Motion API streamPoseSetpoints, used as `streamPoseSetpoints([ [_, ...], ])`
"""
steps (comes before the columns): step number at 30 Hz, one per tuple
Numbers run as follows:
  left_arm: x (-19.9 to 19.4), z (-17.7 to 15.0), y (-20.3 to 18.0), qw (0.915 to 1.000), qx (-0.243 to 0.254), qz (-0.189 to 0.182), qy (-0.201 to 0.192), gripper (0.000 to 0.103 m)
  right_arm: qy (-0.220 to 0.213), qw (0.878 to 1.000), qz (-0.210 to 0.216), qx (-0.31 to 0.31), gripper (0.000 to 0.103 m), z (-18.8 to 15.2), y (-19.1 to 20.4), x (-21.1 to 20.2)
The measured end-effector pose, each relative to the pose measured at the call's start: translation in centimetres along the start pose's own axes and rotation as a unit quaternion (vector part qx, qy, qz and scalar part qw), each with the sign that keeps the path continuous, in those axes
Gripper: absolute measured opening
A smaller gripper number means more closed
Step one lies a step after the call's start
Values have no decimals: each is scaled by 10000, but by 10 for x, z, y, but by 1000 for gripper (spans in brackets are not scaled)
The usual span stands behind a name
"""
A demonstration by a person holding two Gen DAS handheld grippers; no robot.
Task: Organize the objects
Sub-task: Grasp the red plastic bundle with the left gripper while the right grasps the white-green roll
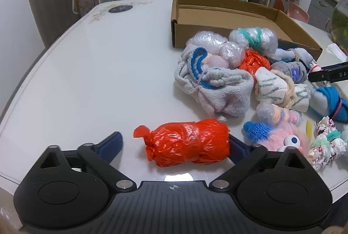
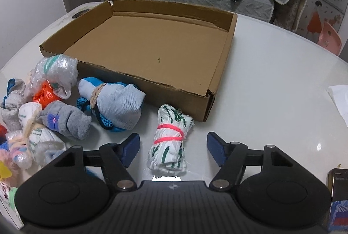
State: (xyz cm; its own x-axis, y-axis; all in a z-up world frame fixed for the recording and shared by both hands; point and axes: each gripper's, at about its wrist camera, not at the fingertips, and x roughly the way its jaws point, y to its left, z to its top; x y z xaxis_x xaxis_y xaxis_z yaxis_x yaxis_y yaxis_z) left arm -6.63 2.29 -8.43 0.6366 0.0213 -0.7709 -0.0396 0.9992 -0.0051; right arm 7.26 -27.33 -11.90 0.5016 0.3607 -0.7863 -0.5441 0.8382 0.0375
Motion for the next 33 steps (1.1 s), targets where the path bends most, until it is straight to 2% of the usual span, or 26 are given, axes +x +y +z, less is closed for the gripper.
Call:
streamPoseSetpoints([
  [3, -4, 2, 0, 10000, -1, 21, -14, 82, -39, 10000, -30, 9, 56, 0, 2, 0],
  [4, -5, 3, 0, 10000, 8, 7, -29, 74, -41, 10000, -29, 21, 56, 0, 2, 0],
  [5, -6, 4, 0, 10000, 23, -4, -34, 72, -34, 10000, -26, 17, 55, 0, 3, 0],
  [10, -5, 5, 0, 9999, 83, 43, -55, 69, -10, 10000, -17, 28, 49, 1, 4, 0],
  [22, -5, 3, 3, 9997, 107, 166, -123, 69, 2, 10000, 11, 23, 45, 3, 7, 1],
  [28, -4, 4, 2, 9998, 80, 114, -145, 69, 19, 10000, 26, 26, 40, 8, 6, 4],
  [33, -1, 8, -1, 9998, 126, 42, -156, 69, -43, 9999, 44, 120, 39, 6, 4, 3],
])
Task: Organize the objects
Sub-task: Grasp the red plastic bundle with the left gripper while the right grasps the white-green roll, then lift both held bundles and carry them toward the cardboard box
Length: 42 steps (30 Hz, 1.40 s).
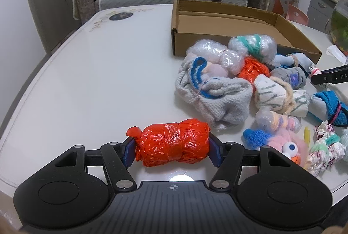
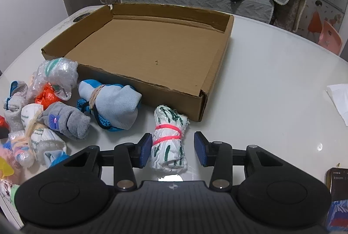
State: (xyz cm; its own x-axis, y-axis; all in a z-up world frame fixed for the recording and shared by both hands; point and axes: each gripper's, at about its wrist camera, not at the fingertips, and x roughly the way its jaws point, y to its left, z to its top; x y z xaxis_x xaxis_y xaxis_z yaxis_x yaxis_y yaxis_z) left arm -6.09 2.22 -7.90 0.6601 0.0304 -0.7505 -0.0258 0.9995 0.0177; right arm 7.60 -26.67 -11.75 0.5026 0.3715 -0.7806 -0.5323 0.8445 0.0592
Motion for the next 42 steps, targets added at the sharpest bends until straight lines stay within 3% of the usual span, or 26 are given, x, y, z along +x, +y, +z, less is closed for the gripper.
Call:
streamPoseSetpoints([
  [14, -4, 13, -3, 9997, 24, -73, -229, 69, -85, 9999, -31, 126, 35, -2, -2, 0],
  [18, -8, 12, 4, 9998, -31, 163, -140, 69, -113, 9999, -26, 95, 35, -2, -2, 0],
  [22, -30, 8, 14, 9989, -144, 287, -331, 69, -126, 9999, -9, 52, 35, -1, -3, -1],
  [31, -36, 12, 16, 9989, -131, 320, -328, 69, -254, 9996, 72, 90, 35, 0, -1, -7],
  [33, -38, 14, 15, 9988, -104, 301, -363, 69, -270, 9993, -112, 233, 35, 0, -2, -7],
  [42, -41, 30, 12, 9985, -39, 274, -477, 69, -468, 9985, -196, 186, 35, 10, 0, -23],
])
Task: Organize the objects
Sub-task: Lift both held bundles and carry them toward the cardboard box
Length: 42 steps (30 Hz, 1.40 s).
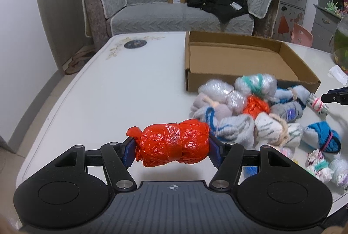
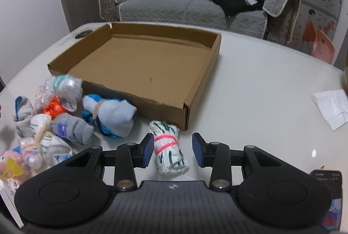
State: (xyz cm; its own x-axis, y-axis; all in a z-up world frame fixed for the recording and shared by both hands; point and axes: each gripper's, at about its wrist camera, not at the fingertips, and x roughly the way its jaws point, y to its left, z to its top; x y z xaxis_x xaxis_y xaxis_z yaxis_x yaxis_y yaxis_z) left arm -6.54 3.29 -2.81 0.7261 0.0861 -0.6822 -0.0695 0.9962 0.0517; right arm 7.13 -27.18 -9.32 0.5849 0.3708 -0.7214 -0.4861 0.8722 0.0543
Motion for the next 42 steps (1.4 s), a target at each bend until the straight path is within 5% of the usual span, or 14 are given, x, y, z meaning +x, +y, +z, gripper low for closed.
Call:
streamPoseSetpoints([
  [5, -1, 29, -12, 9992, 326, -83, -215, 69, -259, 9996, -8, -90, 35, 11, 1, -19],
  [12, 15, 115, -32, 9950, 788, -217, -573, 69, -823, 9961, 67, -302, 35, 67, 9, -45],
  [17, 50, 166, -55, 9907, 1138, -270, -694, 69, -943, 9933, 441, -508, 35, 111, 29, -26],
  [24, 115, 189, -64, 9895, 1315, -458, -393, 69, -751, 9908, 762, -830, 35, 147, 51, 16],
  [28, 115, 174, -57, 9901, 1223, -588, -367, 69, -717, 9917, 646, -852, 37, 123, 45, 9],
  [35, 74, 131, -29, 9920, 878, -836, -359, 70, -77, 9980, 340, -525, 42, 7, 15, -11],
  [42, 50, 113, -17, 9945, 711, -695, -319, 70, 244, 9988, 253, -343, 38, -13, 15, 23],
])
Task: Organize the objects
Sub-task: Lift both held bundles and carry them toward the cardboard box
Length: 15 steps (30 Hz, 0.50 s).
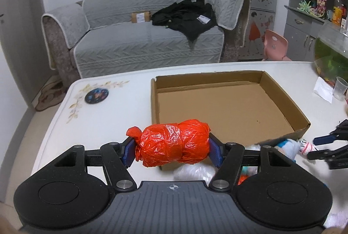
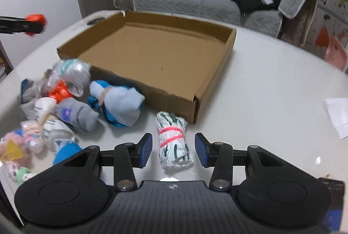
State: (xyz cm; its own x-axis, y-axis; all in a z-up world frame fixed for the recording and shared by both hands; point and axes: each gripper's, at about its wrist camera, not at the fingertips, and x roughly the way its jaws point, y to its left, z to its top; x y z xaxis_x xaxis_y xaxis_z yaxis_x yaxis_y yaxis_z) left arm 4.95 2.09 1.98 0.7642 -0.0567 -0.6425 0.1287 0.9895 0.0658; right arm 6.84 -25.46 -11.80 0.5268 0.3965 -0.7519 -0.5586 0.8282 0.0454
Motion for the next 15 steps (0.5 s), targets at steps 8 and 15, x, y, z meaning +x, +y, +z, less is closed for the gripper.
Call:
streamPoseSetpoints([
  [8, -12, -7, 6, 9999, -87, 114, 38, 70, 21, 9999, -108, 95, 24, -7, -1, -5],
  [15, -21, -8, 14, 9996, -196, 186, -2, 70, -282, 9995, -123, 59, 24, -4, 0, -33],
])
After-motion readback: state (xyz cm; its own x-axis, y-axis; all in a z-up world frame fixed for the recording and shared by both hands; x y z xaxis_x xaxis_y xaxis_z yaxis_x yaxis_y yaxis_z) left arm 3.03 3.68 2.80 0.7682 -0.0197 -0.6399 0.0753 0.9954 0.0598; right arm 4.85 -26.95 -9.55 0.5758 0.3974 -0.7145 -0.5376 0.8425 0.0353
